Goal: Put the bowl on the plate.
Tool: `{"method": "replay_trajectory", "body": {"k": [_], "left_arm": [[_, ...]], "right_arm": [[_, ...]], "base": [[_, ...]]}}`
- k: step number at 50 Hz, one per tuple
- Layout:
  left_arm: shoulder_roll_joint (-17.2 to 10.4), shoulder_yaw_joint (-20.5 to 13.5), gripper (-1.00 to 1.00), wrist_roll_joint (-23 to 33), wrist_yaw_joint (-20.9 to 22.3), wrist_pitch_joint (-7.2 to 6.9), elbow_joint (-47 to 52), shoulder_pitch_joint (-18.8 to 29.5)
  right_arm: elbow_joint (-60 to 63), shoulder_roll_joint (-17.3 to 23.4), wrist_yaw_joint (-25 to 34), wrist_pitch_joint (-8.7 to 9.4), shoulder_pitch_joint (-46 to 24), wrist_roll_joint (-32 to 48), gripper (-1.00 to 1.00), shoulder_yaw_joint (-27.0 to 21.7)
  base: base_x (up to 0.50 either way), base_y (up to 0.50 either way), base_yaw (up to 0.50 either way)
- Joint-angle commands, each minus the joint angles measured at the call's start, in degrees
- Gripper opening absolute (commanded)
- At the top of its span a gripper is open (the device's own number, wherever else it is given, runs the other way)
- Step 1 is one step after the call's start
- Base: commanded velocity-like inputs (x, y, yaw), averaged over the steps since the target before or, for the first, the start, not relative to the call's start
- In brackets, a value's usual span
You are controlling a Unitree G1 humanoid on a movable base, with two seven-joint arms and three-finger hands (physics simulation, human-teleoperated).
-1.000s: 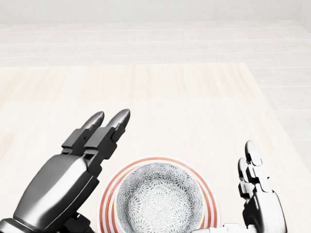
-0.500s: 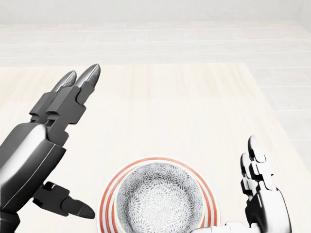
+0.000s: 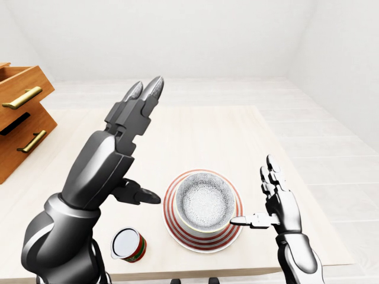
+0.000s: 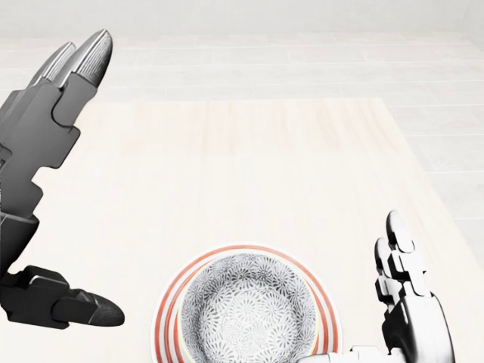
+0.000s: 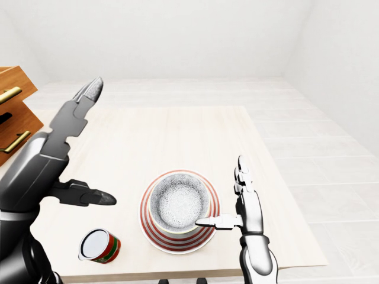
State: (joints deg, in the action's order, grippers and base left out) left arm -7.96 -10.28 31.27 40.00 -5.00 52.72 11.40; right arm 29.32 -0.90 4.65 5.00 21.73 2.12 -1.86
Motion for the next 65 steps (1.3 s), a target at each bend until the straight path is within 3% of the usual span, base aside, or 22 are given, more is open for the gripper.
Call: {"method": "replay_trajectory", "body": {"k": [1,18,41,54,65], "left_arm": [[-2.5,-4.7,1.00,-6.7,0.0,0.00,0.5,0.5],[-3.9,-9.3,1.00,-14.5,-2.8,0.00,-5.7,-4.4],[-4.8,-9.7,1.00,-15.0,-4.3,0.00,-7.3,-6.2],[-5.4,-11.0,1.00,-15.5,-4.0,0.00,-7.6,-6.2],[-5.4,-11.5,1.00,-15.4,-3.8,0.00,-7.4,-6.9]], "right_arm": [[-0.3,0.0,0.0,0.00,0.1,0.1,1.00,0.1],[0.5,0.0,0.0,0.00,0.9,0.2,1.00,0.1],[9.5,0.1,1.9,0.00,4.0,0.9,1.00,-1.1],[17.4,-1.1,5.3,0.00,5.8,2.2,1.00,-4.3],[24.8,-3.8,10.2,0.00,7.4,2.7,1.00,-10.0]], "base": [[0.00,0.00,0.00],[0.00,0.00,0.00],[0.00,0.00,0.00],[0.00,0.00,0.00],[0.00,0.00,0.00]]}}
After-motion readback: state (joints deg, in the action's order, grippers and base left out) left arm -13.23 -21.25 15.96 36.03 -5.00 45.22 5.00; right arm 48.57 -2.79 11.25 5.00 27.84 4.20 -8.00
